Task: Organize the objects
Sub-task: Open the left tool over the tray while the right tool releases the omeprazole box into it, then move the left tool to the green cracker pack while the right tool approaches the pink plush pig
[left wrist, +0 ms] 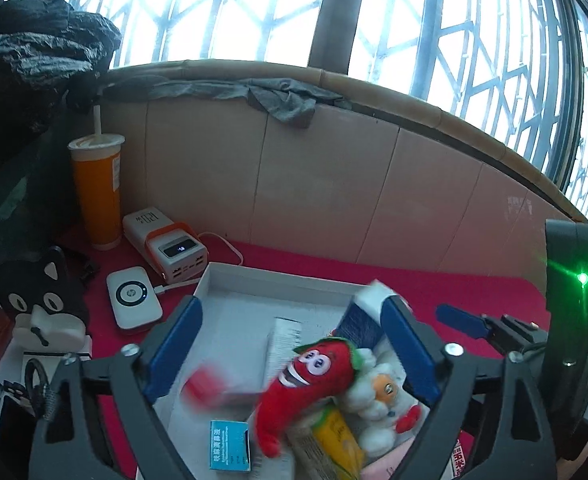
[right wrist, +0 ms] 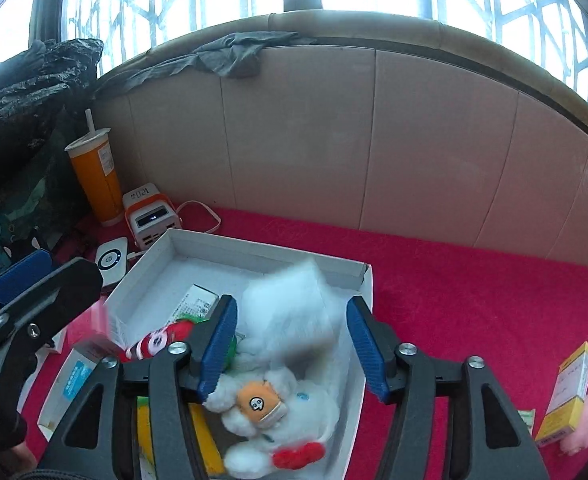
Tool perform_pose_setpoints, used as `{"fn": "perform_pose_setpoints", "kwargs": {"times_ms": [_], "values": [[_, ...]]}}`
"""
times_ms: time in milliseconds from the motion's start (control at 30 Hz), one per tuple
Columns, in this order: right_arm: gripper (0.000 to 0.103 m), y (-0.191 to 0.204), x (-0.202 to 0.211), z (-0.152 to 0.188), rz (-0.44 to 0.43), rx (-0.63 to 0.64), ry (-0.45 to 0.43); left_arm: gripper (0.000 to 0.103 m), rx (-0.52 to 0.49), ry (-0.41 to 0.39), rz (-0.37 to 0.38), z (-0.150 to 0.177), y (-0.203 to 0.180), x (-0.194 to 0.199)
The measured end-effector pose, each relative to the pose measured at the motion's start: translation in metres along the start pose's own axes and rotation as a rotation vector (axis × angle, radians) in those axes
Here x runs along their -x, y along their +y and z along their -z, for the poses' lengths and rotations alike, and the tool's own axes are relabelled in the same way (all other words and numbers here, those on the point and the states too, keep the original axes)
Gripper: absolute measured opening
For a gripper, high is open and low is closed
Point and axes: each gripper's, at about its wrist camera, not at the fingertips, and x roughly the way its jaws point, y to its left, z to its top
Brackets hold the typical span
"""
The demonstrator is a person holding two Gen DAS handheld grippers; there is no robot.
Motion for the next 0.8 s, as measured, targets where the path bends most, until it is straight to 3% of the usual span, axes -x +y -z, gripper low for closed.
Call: {"fn": "perform_pose_setpoints", "kwargs": {"times_ms": [233, 433, 533, 800], "values": [[0.077, -0.018, 0.033, 0.013, -0.02, -0.06, -0.031, 0.096, 0.007, -0.054, 0.01, -0.003, -0.011, 0.027], [0.089, -0.056, 0.076, 0.029, -0.003, -0.122, -0.086, 0.096, -0.031, -0.042, 0.069, 0.002, -0.041, 0.041], [0.096, -0.079, 0.093, 0.037, 0.009, -0.157, -0.098, 0.096, -0.068, -0.015, 0.107, 0.012, -0.063, 0.042], [0.098, -0.172, 0.134, 0.081, 0.128, -0.324, -0.099, 0.096, -0.156, 0.126, 0.196, 0.054, -0.12, 0.024]]}}
